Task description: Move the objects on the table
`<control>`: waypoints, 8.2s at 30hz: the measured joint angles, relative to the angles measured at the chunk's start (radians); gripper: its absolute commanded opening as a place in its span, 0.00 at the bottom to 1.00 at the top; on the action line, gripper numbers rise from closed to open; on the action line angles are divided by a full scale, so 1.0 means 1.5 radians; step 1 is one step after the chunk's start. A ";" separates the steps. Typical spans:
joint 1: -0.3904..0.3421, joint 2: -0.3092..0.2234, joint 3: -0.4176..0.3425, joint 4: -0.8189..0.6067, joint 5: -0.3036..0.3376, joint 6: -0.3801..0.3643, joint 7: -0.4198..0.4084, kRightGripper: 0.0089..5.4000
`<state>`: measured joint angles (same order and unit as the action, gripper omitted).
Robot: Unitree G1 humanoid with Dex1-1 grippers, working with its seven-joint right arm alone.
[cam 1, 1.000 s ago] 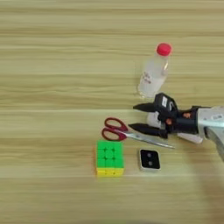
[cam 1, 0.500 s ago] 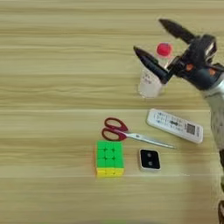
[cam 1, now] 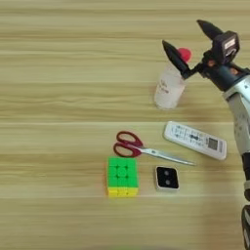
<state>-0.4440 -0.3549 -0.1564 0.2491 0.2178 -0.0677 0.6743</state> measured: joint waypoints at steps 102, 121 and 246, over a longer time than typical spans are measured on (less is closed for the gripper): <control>0.091 0.011 0.150 -0.110 -0.031 0.183 0.079 1.00; 0.089 0.051 0.093 -0.146 0.032 0.028 0.082 1.00; -0.109 -0.082 -0.053 0.193 -0.053 0.013 -0.123 0.61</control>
<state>-0.6074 -0.4774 -0.2352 0.5392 0.1388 -0.0488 0.4900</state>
